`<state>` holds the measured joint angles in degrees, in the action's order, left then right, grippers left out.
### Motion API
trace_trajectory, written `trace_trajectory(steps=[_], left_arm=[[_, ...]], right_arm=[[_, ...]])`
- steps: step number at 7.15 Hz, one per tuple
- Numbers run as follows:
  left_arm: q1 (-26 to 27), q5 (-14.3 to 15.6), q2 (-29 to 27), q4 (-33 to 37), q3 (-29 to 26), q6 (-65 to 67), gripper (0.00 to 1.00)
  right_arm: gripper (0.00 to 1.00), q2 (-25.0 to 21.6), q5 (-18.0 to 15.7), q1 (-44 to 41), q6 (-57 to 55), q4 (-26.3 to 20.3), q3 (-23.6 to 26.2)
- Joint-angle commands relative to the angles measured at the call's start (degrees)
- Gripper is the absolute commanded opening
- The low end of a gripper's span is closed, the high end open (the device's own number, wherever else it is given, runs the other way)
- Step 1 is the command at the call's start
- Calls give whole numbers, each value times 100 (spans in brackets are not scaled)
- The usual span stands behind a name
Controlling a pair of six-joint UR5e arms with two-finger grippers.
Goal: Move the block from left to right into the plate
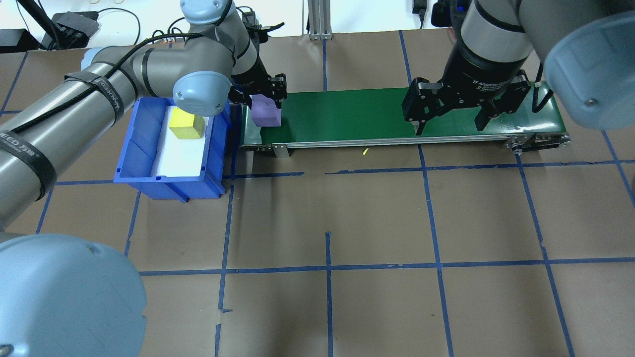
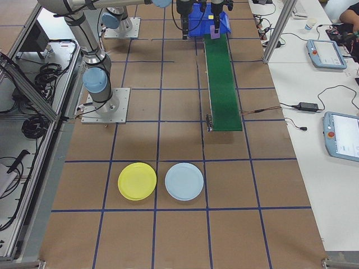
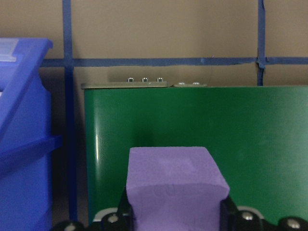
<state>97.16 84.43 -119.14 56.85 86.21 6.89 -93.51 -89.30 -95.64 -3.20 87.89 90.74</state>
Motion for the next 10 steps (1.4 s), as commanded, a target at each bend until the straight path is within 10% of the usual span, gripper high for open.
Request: trace_trajectory(steps=[1, 4, 10], left_arm=[[5, -50, 118, -139, 37, -99, 100], [-204, 230, 760, 511, -52, -82, 100], [-1752, 452, 60, 486, -35, -1858, 100]], right_arm=[[100, 0, 0, 1, 3, 9, -4], [100, 0, 0, 1, 12, 0, -4], [100, 235, 0, 1, 12, 9, -4]])
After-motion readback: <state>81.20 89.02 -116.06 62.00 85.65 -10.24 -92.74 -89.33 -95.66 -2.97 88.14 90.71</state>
